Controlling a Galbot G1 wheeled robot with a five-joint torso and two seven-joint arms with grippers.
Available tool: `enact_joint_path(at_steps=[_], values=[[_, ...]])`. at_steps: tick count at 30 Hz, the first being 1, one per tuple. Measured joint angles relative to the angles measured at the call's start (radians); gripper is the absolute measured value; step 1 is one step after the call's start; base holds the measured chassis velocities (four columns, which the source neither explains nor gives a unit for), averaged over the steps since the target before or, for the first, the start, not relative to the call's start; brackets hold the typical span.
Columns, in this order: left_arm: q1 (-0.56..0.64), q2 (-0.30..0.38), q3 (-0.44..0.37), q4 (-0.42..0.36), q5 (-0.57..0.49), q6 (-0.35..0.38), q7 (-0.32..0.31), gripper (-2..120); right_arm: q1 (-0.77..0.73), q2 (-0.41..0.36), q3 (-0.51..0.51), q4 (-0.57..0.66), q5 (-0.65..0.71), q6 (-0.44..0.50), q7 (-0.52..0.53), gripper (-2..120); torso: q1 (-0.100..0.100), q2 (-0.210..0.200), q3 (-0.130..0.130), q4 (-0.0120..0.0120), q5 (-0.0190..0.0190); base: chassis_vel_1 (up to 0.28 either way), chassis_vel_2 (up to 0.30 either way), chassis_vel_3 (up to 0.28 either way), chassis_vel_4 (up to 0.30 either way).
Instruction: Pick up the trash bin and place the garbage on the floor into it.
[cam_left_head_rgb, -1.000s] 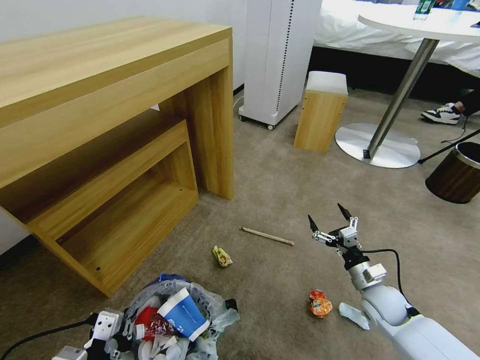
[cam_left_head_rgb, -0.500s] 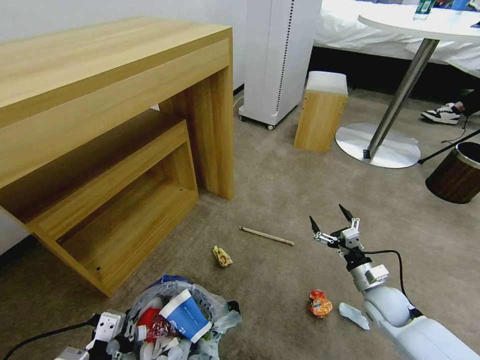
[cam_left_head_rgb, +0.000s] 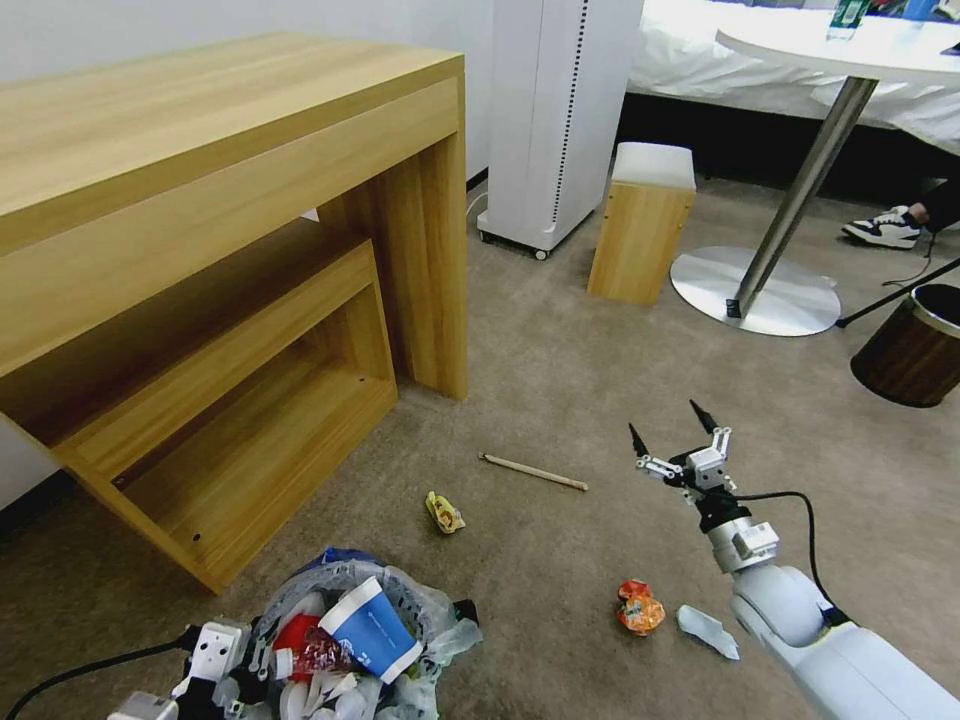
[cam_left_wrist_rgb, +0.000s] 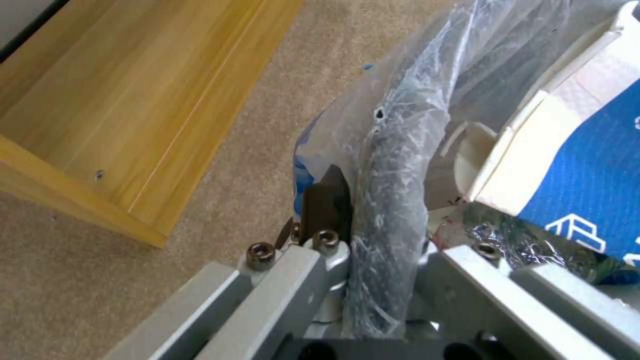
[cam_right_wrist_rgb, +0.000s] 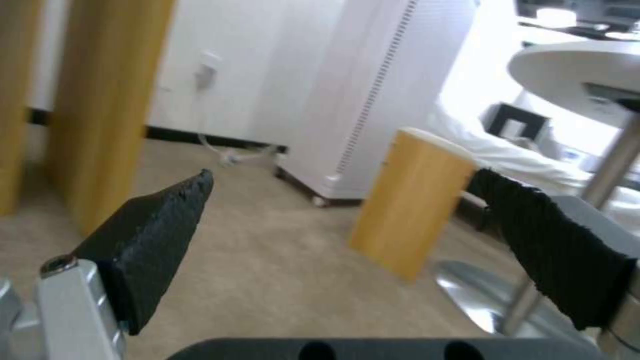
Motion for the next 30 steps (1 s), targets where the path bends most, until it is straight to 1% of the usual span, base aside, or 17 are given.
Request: enact_joint_path(at_steps=[3,6,7,9,10,11,13,14,16,17,18,22,24,26,27,29,30], values=[[-0.003,-0.001,0.002,0.003,0.0,0.0,0.0,0,0.006,-0.012,-0.001,-0.002,-0.017,-0.02,0.038,100,0.0,0.0,0.0,0.0,-0.0001,0.0,0.0,0.0,0.0],[-0.004,-0.001,0.002,0.005,-0.001,0.0,0.001,0,0.002,-0.018,0.011,-0.001,-0.008,-0.023,0.015,100,0.0,0.0,0.0,0.0002,0.0003,0.0,0.0,0.0,0.0],[-0.004,0.0,0.0,0.006,-0.001,0.0,0.0,0,-0.011,-0.027,0.037,0.004,-0.005,-0.042,-0.022,100,0.0,0.0,0.0,0.0002,0.0002,0.0,0.0,0.0,0.0],[-0.001,0.0,-0.002,0.006,-0.002,-0.001,0.0,0,-0.041,-0.055,0.069,0.011,0.029,-0.101,-0.047,100,0.0,0.0,0.0,0.0001,0.0,0.0,0.0,0.0,0.0],[-0.001,0.0,-0.002,0.006,-0.002,-0.001,0.0,0,-0.041,-0.055,0.069,0.011,0.029,-0.101,-0.047,100,0.0,0.0,0.0,0.0001,0.0,0.0,0.0,0.0,0.0],[0.001,-0.002,-0.003,0.007,-0.001,-0.003,0.001,0,-0.062,-0.082,0.088,0.008,0.078,-0.121,-0.1,100,0.0,0.0,0.0,0.0,0.0003,0.0,0.0,0.0,0.0],[0.005,-0.007,0.0,0.009,0.004,-0.004,0.004,0,-0.089,-0.123,0.098,-0.003,0.163,-0.111,-0.205,100,0.0,0.0,0.0,-0.0002,-0.0002,0.0,0.0,0.0,0.0],[0.005,-0.007,0.0,0.009,0.004,-0.004,0.004,0,-0.089,-0.123,0.098,-0.003,0.163,-0.111,-0.205,100,0.0,0.0,0.0,-0.0002,-0.0002,0.0,0.0,0.0,0.0],[0.005,-0.013,0.007,0.013,0.01,-0.004,0.007,0,-0.113,-0.172,0.097,-0.006,0.232,-0.109,-0.328,100,0.0,0.0,0.0,-0.0002,0.0005,0.0,0.0,0.0,0.0],[0.004,-0.015,0.011,0.017,0.013,-0.005,0.007,0,-0.118,-0.196,0.084,-0.008,0.263,-0.111,-0.372,100,0.0,0.0,0.0,0.0,-0.0004,0.0,0.0,0.0,0.0],[0.004,-0.015,0.011,0.017,0.013,-0.005,0.007,0,-0.118,-0.196,0.084,-0.008,0.263,-0.111,-0.372,100,0.0,0.0,0.0,0.0,-0.0004,0.0,0.0,0.0,0.0],[0.004,-0.026,0.021,0.029,0.024,-0.007,0.007,0,-0.116,-0.253,0.015,-0.023,0.357,-0.17,-0.466,100,0.0,0.0,0.0,0.0,0.0005,0.0,0.0,0.0,0.0],[0.004,-0.028,0.022,0.03,0.025,-0.007,0.007,0,-0.117,-0.257,0.011,-0.025,0.363,-0.181,-0.471,100,0.0,0.0,0.0,0.0001,0.0005,0.0,0.0,0.0,0.0],[0.004,-0.034,0.024,0.033,0.029,-0.008,0.007,0,-0.126,-0.272,0.008,-0.032,0.374,-0.21,-0.508,100,0.0,0.0,0.0,0.0003,0.0003,0.0,0.0,0.0,0.0],[0.006,-0.04,0.025,0.038,0.035,-0.009,0.009,0,-0.145,-0.288,0.01,-0.045,0.374,-0.235,-0.565,100,0.0,0.0,0.0,0.0003,-0.0001,0.0,0.0,0.0,0.0],[0.008,-0.047,0.025,0.046,0.04,-0.011,0.009,0,-0.173,-0.307,0.014,-0.071,0.352,-0.25,-0.616,100,0.0,0.0,0.0,-0.0002,0.0001,0.0,0.0,0.0,0.0],[0.008,-0.047,0.025,0.046,0.04,-0.011,0.009,0,-0.173,-0.307,0.014,-0.071,0.352,-0.25,-0.616,100,0.0,0.0,0.0,-0.0002,0.0001,0.0,0.0,0.0,0.0]])
